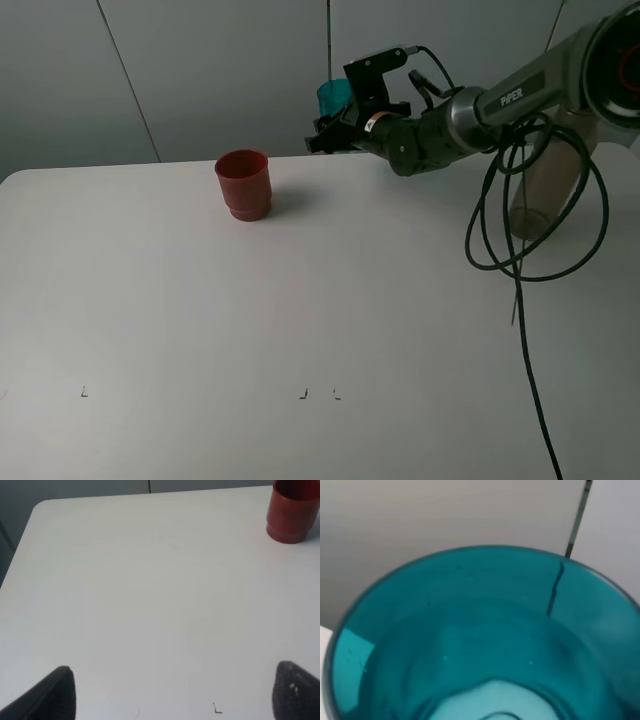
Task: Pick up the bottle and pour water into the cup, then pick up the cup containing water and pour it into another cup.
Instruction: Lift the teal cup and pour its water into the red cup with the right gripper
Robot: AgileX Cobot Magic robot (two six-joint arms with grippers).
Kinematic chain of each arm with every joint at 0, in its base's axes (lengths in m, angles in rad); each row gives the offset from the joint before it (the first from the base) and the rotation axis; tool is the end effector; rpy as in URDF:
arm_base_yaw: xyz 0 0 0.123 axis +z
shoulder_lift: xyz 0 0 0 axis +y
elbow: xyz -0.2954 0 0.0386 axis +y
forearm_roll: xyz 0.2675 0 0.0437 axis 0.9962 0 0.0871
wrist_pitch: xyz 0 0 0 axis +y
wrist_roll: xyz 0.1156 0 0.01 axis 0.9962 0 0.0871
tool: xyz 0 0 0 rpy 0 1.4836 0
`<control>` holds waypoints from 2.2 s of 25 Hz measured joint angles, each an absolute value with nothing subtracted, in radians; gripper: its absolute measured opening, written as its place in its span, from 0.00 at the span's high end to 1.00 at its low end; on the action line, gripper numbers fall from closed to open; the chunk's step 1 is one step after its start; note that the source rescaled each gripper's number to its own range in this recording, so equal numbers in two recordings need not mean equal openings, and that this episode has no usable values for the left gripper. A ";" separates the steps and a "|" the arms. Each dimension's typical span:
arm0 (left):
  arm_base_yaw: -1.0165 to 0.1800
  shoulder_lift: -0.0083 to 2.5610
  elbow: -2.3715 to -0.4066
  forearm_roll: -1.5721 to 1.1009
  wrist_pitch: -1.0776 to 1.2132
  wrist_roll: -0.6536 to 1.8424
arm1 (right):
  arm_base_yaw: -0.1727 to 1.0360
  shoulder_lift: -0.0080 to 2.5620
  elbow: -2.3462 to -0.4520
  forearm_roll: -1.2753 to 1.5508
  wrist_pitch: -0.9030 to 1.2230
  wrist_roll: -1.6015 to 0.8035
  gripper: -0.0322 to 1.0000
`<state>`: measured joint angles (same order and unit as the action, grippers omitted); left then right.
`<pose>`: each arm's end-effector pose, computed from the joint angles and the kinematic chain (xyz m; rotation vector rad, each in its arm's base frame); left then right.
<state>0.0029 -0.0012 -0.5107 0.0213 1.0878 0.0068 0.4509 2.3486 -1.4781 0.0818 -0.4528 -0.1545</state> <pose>0.0187 0.0022 0.2758 0.0025 2.0595 0.0315 0.4970 0.2360 0.0921 -0.4779 1.8474 0.2168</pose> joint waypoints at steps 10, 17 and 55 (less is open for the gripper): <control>0.003 -0.001 -0.511 0.021 1.088 0.007 | 0.451 2.346 -1.586 0.011 -0.355 -0.113 0.96; 0.003 -0.001 -0.511 0.021 1.088 0.007 | 0.451 2.369 -1.642 -0.051 -0.331 -0.034 0.96; 0.003 -0.001 -0.511 0.021 1.088 0.007 | 0.530 2.475 -1.857 -0.244 -0.139 -0.199 0.96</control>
<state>0.0029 -0.0012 -0.5107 0.0213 1.0878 0.0068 0.5304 2.4755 -1.8566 -0.2435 -0.1389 -0.1985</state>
